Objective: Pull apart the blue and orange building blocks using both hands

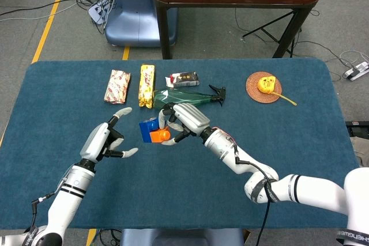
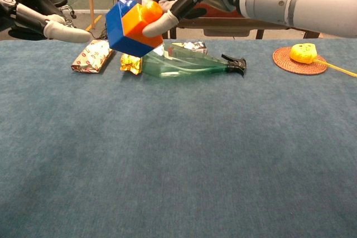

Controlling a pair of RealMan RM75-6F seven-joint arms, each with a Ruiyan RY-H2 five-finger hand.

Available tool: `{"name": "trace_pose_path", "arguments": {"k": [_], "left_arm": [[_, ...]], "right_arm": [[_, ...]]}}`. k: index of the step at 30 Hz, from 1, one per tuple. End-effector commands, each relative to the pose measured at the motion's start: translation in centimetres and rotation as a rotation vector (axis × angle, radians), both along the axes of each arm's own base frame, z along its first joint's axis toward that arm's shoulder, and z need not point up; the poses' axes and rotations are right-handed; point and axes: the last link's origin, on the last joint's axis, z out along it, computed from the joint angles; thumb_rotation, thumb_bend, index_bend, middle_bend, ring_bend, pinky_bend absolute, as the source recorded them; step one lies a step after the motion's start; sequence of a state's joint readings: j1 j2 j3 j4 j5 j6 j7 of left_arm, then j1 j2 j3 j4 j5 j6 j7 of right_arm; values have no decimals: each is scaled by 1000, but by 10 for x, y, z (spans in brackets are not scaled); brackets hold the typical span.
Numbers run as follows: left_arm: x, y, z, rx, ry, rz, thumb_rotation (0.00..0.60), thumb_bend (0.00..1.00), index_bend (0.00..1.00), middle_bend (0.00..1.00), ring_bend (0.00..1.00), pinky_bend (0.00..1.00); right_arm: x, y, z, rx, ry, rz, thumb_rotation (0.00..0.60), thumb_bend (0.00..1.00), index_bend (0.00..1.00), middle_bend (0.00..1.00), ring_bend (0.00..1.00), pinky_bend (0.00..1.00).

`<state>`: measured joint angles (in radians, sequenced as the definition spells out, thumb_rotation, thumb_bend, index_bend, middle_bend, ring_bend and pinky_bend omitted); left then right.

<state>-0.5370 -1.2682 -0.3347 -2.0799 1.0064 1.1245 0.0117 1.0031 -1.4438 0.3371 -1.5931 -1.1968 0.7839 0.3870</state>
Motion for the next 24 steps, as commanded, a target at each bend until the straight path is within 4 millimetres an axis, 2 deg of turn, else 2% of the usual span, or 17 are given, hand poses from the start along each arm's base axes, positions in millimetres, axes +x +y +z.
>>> {"name": "trace_pose_path", "arguments": {"k": [1,10,24], "left_arm": [[4,1,-5,-24,-12,4,600,0,138,1000,975,1000],[1,1,-16,-34,5,23,600,0,137,1000,976,1000],[4,5,-26,-23,10,64,600,0,135,1000,982,1000]], "right_arm": [[4,1,0,36,-26,-25,600,266,709,1000,1000,1000],[5,-1,3,94,-57,-94,600,272,709,1000,1000,1000],[5,0,-5,139,-61,-128,600,274,709,1000,1000,1000]]}}
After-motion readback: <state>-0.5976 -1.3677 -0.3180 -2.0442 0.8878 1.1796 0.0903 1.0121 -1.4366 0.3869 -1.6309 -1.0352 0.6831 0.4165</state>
